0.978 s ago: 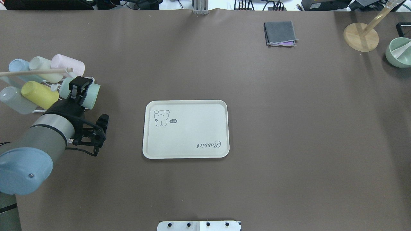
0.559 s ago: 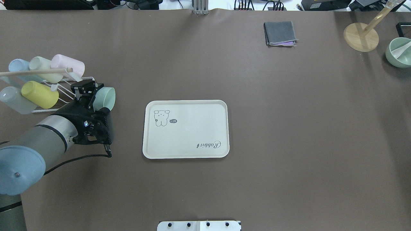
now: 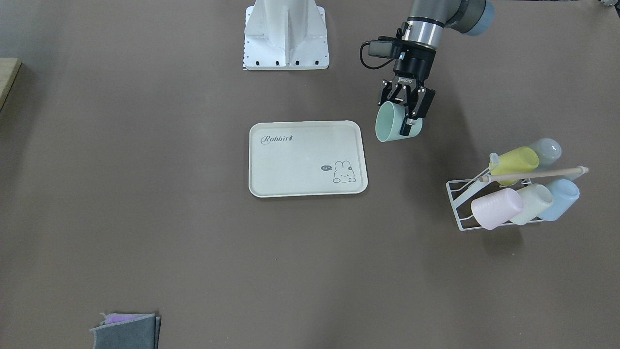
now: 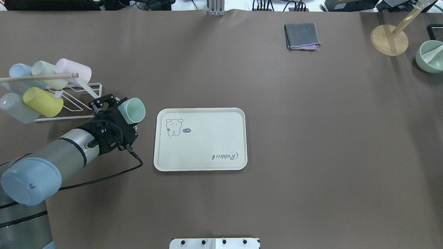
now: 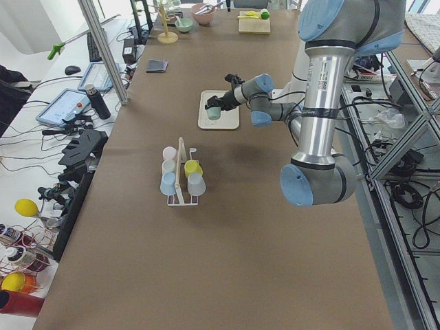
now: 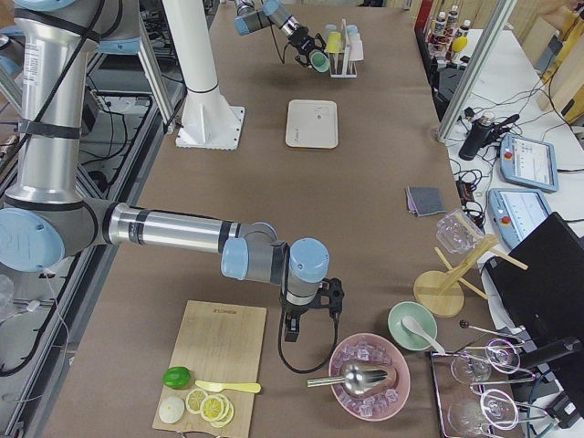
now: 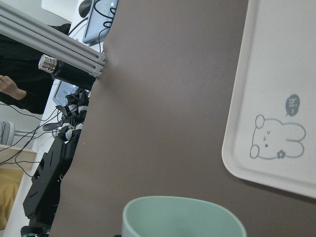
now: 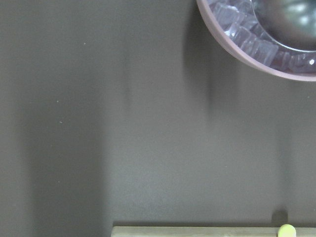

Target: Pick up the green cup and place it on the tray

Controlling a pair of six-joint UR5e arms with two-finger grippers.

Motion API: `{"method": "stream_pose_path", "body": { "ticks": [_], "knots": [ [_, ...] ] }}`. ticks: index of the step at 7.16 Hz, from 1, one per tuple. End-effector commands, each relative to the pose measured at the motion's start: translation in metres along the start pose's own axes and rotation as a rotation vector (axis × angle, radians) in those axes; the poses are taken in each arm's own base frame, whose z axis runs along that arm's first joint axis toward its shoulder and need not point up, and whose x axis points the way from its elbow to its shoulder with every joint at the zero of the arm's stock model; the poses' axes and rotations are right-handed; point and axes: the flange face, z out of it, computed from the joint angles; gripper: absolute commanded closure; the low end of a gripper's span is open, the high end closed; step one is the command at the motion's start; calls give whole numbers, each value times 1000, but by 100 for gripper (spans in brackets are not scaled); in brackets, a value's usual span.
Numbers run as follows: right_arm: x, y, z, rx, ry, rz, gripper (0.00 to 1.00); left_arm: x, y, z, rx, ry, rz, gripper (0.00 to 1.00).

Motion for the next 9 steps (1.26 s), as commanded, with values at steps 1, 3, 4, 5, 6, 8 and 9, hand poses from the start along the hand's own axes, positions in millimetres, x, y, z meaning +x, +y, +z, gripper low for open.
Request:
{"method": "stream_pose_path", "body": {
  "ticks": [1, 3, 4, 5, 6, 8, 9],
  "knots": [
    [1, 1, 1, -2, 0, 2, 0, 9, 7, 10, 104, 52, -248, 100],
    [2, 2, 2, -6, 2, 5, 0, 35, -14, 44, 178, 89, -404, 100],
    [4, 3, 5, -10, 1, 9, 0, 45, -48, 59, 221, 106, -444, 100],
    [5, 4, 5, -11, 1, 10, 0, 61, -72, 69, 235, 155, -486, 100],
    [4, 3, 5, -10, 1, 9, 0, 70, -68, 74, 242, 207, -603, 100],
    [5, 4, 5, -11, 3, 10, 0, 101, -50, 71, 344, 296, -667, 100],
    [4, 3, 5, -10, 3, 9, 0, 112, -28, 84, 350, 303, -670, 100]
  ]
}}
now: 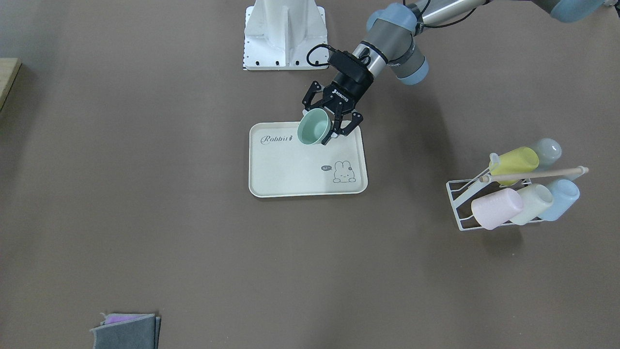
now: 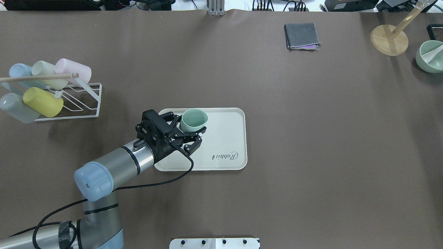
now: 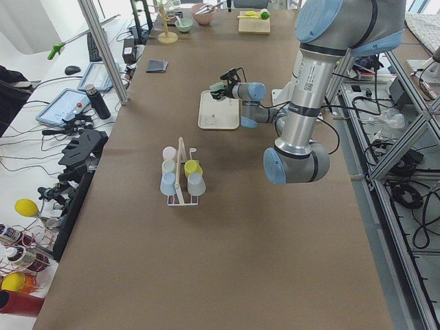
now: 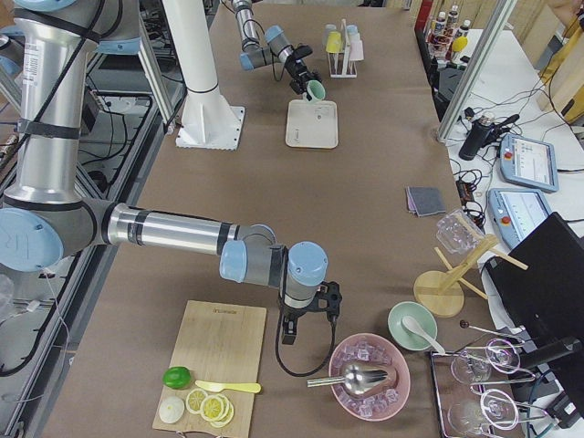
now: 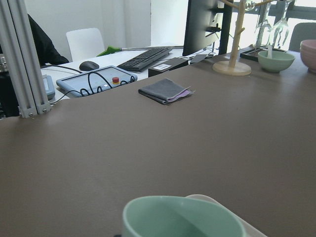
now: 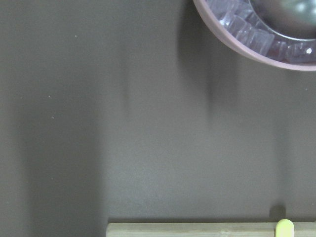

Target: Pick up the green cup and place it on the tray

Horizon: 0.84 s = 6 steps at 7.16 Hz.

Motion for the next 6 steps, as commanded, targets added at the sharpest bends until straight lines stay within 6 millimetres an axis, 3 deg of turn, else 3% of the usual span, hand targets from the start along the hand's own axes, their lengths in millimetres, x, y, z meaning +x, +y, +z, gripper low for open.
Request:
{"method": "stream_pose_path", "body": {
  "ticks": [1, 2, 3, 6],
  "knots": [
    [0, 0, 0, 0, 0, 0, 0, -5, 39, 1, 58, 61, -43, 100],
    [0, 0, 0, 0, 0, 0, 0, -10, 58, 7, 89, 81, -57, 100],
    [2, 0, 3, -5, 0, 5, 0, -10, 61, 9, 99, 90, -62, 100],
    [2, 0, 3, -5, 0, 5, 0, -2, 49, 17, 96, 85, -52, 100]
  ]
}}
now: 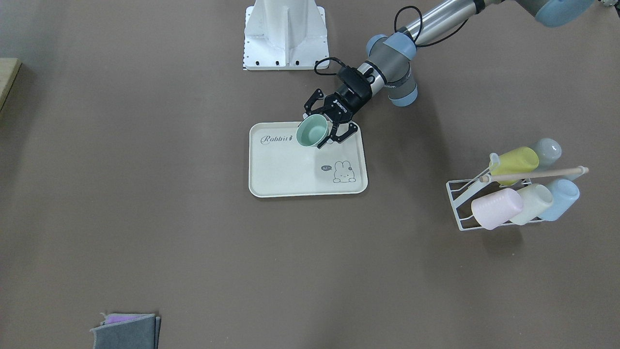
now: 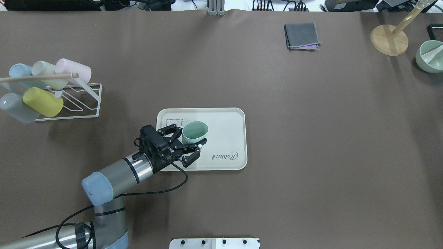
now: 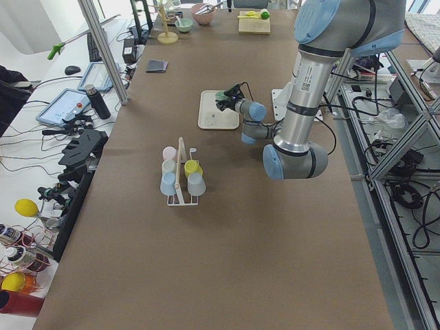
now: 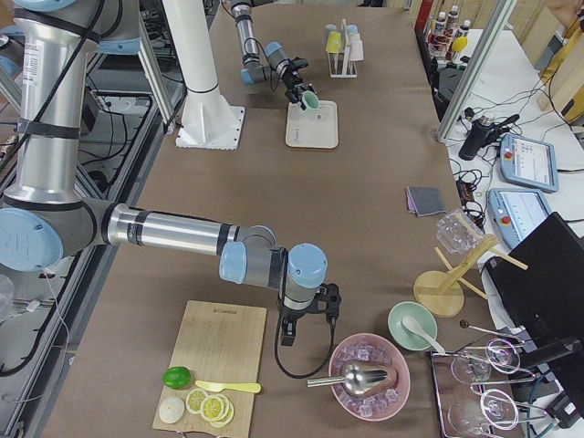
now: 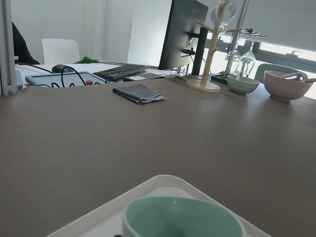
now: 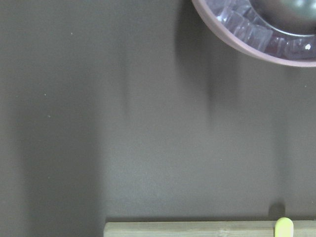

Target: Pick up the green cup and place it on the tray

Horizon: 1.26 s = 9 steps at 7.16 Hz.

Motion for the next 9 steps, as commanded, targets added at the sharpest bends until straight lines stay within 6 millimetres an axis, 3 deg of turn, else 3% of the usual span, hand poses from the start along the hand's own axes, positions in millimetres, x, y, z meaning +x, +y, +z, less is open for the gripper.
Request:
{"method": "stream_pose_path", "body": {
  "ticks": [1, 2, 5, 9],
  "knots": [
    [0, 0, 0, -1, 0, 1, 0, 6, -21, 7, -31, -27, 20, 100],
    [0, 0, 0, 0, 0, 0, 0, 16, -27, 16, -52, -33, 29, 100],
    [0, 0, 0, -1, 0, 1, 0, 19, -8, 39, -77, -41, 38, 100],
    [2, 1, 2, -3, -2, 3, 0, 17, -2, 38, -60, -31, 30, 100]
  ]
}}
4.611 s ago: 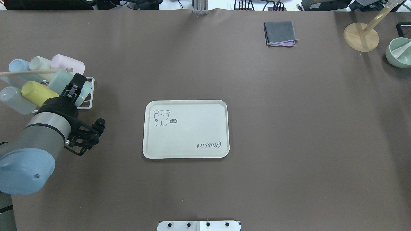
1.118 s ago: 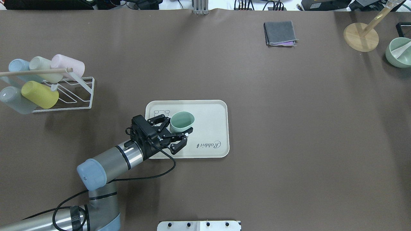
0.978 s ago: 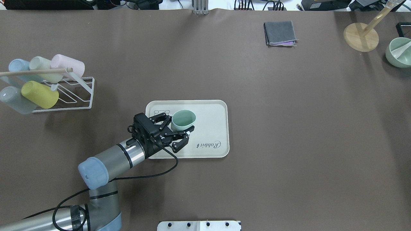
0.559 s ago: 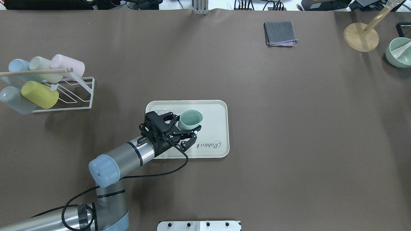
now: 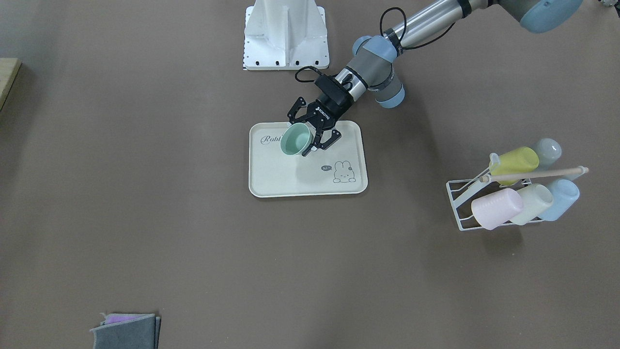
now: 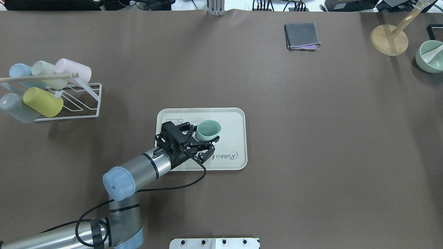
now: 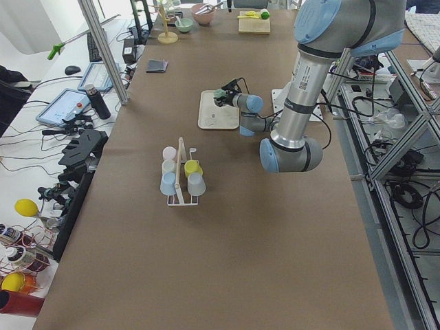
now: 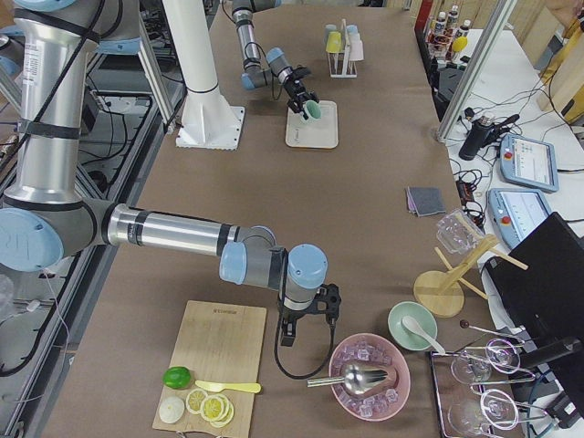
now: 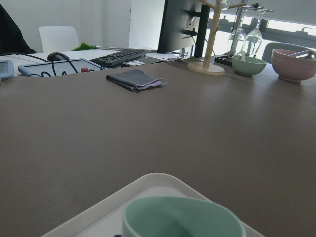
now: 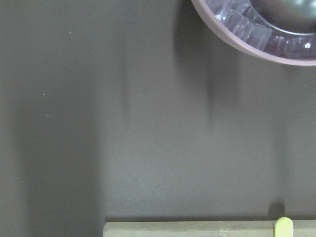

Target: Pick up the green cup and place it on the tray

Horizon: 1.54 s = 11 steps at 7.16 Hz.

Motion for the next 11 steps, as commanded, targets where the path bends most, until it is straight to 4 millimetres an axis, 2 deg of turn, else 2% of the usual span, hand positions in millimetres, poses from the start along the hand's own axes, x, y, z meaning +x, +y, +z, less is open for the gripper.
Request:
{"method": "stream_pose_path", "body": {
  "ticks": [1, 7, 8, 9, 11],
  "knots": [
    [0, 0, 0, -1, -1, 1, 0, -6, 7, -5, 14, 7, -3, 100],
    [0, 0, 0, -1, -1, 1, 0, -10, 10, -12, 54, 23, -18, 100],
    [0, 0, 0, -1, -1, 1, 0, -9, 7, -13, 65, 25, -22, 77],
    [0, 0, 0, -1, -1, 1, 0, -9, 6, -13, 70, 27, -24, 3],
    [0, 0, 0, 0, -1, 0, 0, -7, 1, -17, 103, 47, -39, 2]
  ]
}}
